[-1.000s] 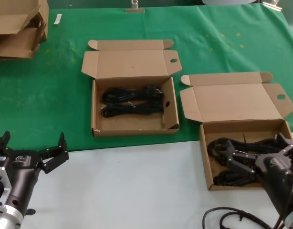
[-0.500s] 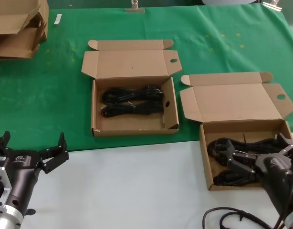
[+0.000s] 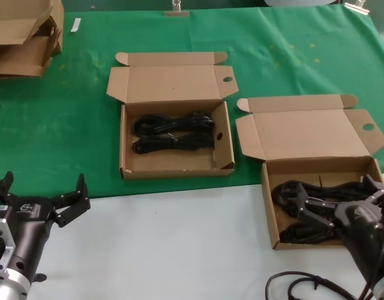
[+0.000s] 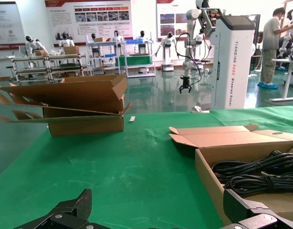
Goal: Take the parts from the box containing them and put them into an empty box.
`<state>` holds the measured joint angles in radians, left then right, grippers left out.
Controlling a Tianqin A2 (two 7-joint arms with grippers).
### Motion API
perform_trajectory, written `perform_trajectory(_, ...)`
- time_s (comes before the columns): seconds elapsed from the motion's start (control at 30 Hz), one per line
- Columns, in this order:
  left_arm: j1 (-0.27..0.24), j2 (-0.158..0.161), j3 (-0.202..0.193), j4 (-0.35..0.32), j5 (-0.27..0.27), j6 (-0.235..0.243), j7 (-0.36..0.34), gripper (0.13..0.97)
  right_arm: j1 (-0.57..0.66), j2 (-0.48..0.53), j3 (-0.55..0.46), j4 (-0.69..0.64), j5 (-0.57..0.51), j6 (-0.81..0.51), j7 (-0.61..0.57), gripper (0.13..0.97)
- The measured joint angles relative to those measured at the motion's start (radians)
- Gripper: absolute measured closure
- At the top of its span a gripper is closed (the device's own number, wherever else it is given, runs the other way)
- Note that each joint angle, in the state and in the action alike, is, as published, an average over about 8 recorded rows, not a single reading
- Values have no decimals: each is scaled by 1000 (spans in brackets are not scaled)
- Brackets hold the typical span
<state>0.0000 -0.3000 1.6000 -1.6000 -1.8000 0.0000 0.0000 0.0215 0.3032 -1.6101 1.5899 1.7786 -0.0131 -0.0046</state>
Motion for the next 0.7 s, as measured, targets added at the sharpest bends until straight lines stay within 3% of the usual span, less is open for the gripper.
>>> perform_trajectory(0.7,0,0,0,0,0,0,0,132,0,0,0,0,0,0,0,129)
